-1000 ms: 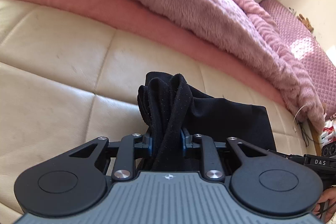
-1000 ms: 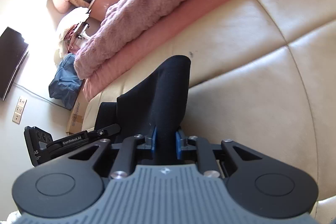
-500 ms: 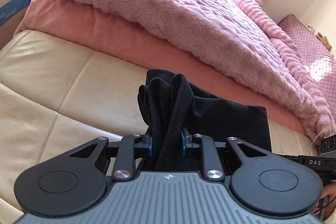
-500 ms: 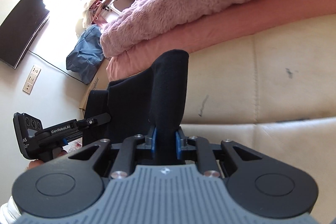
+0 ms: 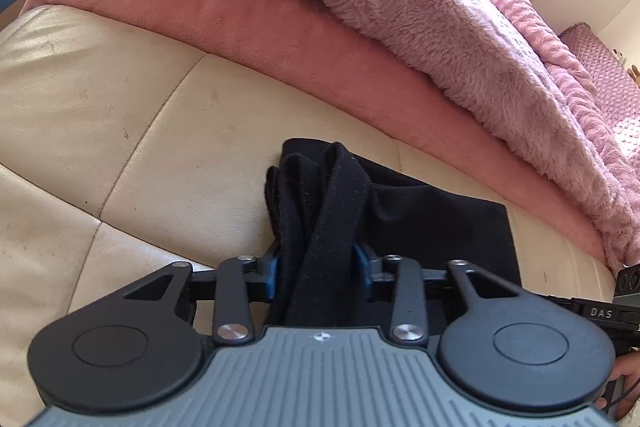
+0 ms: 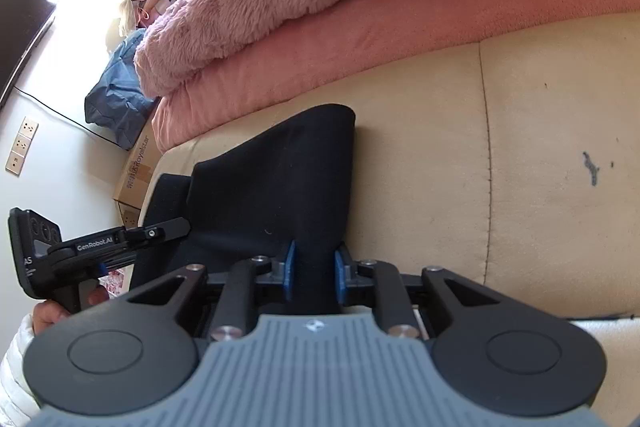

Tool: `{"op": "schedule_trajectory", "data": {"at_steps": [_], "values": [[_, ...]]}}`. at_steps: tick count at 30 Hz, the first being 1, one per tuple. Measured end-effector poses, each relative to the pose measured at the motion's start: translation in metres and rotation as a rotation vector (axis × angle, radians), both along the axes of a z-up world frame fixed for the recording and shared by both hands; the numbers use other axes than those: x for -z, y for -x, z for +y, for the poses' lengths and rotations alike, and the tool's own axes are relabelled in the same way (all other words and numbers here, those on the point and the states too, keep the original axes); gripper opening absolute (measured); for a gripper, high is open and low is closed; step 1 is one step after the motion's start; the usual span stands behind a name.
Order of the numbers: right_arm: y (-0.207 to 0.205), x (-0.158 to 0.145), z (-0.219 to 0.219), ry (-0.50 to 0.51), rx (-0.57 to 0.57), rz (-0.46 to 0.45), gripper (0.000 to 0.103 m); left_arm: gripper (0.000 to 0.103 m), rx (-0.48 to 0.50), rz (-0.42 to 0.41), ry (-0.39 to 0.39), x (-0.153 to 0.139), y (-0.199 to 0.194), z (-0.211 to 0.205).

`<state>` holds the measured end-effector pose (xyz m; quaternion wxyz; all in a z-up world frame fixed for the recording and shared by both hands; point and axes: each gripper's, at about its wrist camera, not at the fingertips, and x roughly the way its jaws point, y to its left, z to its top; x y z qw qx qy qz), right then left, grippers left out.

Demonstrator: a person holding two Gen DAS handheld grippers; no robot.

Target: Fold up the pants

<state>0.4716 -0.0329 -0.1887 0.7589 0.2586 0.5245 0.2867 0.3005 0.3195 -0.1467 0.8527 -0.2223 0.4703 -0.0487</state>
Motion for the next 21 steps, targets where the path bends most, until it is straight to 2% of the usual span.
{"op": "schedule_trajectory", "data": {"at_steps": [2,4,5,6,8,9,12,16,18,21], "values": [[0.001,0.000,-0.001,-0.009,0.000,-0.001,0.013,0.051,-0.001,-0.010,0.016,-0.001,0.001,0.006],[0.004,-0.009,-0.002,0.024,-0.003,-0.024,0.016,0.054,-0.016,-0.049,-0.042,-0.013,0.007,0.009],[0.006,-0.015,-0.002,0.049,-0.003,-0.053,0.022,0.053,-0.022,-0.079,-0.071,-0.021,0.009,0.010],[0.007,-0.024,-0.002,0.073,-0.005,-0.093,0.022,0.052,-0.034,-0.104,-0.095,-0.028,0.012,0.011],[0.007,-0.040,0.001,0.119,-0.016,-0.178,0.022,0.045,-0.038,-0.146,-0.109,-0.043,0.014,0.013],[0.005,-0.047,0.004,0.136,-0.027,-0.219,0.019,0.039,-0.028,-0.172,-0.111,-0.049,0.015,0.010],[-0.004,-0.060,0.024,0.192,-0.074,-0.328,0.013,0.030,0.023,-0.245,-0.142,-0.061,0.016,-0.009],[-0.021,-0.047,0.047,0.237,-0.083,-0.341,0.007,0.021,0.037,-0.216,-0.254,-0.040,0.003,-0.034],[-0.027,-0.036,0.049,0.254,-0.065,-0.328,0.000,0.014,0.001,-0.193,-0.266,-0.027,0.000,-0.031],[-0.031,-0.025,0.048,0.263,-0.047,-0.322,0.000,0.011,-0.058,-0.181,-0.229,-0.013,-0.001,-0.017]]}}
